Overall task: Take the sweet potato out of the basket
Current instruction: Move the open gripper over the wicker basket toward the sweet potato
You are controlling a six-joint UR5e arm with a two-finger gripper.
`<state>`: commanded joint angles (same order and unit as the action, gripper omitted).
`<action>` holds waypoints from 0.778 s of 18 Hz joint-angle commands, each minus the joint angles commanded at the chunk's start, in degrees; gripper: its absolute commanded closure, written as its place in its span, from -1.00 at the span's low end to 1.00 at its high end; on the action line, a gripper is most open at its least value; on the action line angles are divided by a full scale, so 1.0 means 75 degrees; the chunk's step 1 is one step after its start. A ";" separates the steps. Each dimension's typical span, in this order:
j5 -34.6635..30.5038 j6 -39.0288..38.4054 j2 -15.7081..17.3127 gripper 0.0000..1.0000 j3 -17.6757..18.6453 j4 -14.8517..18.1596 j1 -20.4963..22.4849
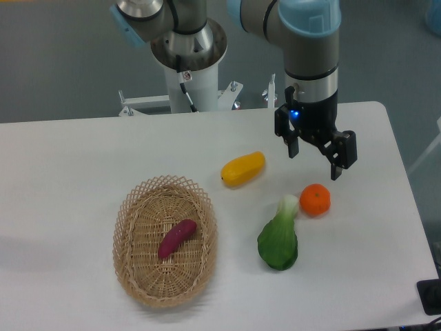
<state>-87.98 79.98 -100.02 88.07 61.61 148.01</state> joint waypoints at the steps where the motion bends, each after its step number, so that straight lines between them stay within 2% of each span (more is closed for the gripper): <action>1: 0.0035 0.0000 0.0000 -1.00 0.0000 0.0000 0.0012; 7: 0.0211 -0.0047 0.0058 -1.00 0.0070 0.0070 -0.0070; 9: 0.0759 -0.0151 0.0059 -1.00 0.0187 0.0047 -0.0082; 11: 0.1276 -0.1201 0.0175 -1.00 0.0630 -0.0151 -0.0094; 14: 0.1348 -0.2224 0.0304 -1.00 0.1147 -0.0690 -0.0210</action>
<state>-77.87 63.30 -97.74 96.67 56.43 146.43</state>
